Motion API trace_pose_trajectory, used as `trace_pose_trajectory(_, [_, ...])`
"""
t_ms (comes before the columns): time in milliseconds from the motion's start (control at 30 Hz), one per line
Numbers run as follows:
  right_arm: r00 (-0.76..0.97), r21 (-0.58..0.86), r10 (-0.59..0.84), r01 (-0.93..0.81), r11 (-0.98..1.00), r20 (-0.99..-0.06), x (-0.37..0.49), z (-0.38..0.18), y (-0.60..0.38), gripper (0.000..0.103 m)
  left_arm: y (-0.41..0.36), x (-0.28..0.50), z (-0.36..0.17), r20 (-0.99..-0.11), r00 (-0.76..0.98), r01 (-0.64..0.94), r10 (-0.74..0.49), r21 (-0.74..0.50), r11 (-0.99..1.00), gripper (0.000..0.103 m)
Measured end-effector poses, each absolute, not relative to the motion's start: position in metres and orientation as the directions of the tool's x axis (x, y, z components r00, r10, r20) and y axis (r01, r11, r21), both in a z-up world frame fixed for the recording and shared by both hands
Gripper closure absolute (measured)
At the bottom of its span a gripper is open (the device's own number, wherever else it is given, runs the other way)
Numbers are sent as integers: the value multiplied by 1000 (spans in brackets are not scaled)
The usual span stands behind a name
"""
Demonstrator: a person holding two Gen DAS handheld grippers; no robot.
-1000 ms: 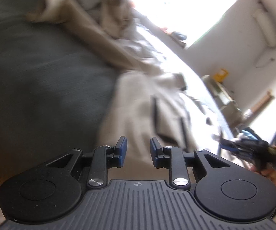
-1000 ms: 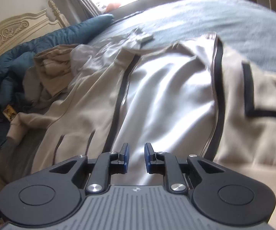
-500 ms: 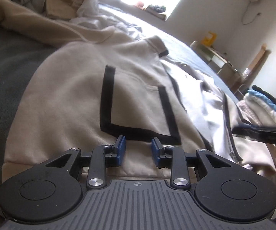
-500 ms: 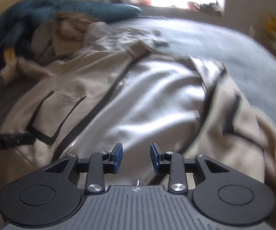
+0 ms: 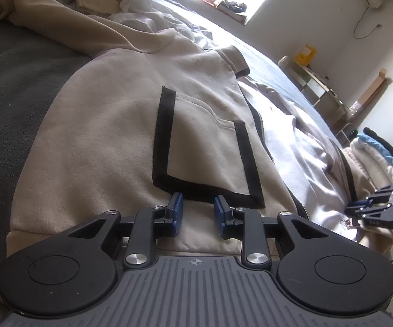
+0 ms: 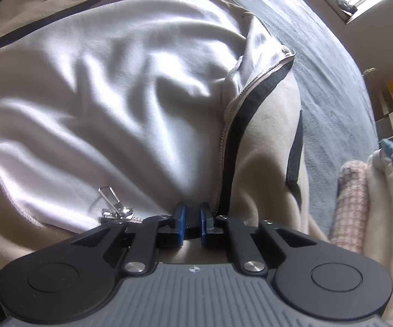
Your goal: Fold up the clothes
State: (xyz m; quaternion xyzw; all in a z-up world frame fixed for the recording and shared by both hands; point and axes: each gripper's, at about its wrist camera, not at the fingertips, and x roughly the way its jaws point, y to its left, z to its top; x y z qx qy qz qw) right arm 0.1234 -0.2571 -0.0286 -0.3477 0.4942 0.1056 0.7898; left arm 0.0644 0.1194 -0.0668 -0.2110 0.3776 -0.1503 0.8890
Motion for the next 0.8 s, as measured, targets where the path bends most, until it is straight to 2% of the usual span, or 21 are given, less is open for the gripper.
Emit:
trace_pose_trajectory(133, [568,-414,-32,-558,719,-822,134,0,-215,92,117,65,-66,-613,668,116,-421,-473,873,76])
trace_pose_trajectory(267, [620,-440,47,-606,663,-783,172,-20,-174,92,115,65,-66,-617,668,117,-417,-466,877,76])
trace_pose_trajectory(367, [596,-538,-113,-608,584,-795,196,-61,-187,93,116,64,-67,-609,670,126,-425,-471,873,76])
trace_pose_trajectory(467, [576,-584,-238,-543,604,-782,206,-65,-235,97,119,65,-68,-598,669,134,-441,-487,863,76])
trace_pose_trajectory(567, [548,-559,-258,-502,660,-796,213,-47,-246,98,123,65,-70,-588,667,142,-458,-503,853,76])
trace_pose_trajectory(667, [586,-578,-240,-499,646,-774,208,-28,-216,96,125,65,-71,-578,665,151,-473,-517,843,76])
trace_pose_trajectory(733, [607,-541,-165,-513,666,-778,209,-14,-191,95,126,65,-71,-574,665,152,-477,-521,840,76])
trace_pose_trajectory(800, [613,-471,-74,-518,714,-787,219,-2,-169,87,126,65,-71,-571,665,154,-481,-526,837,75])
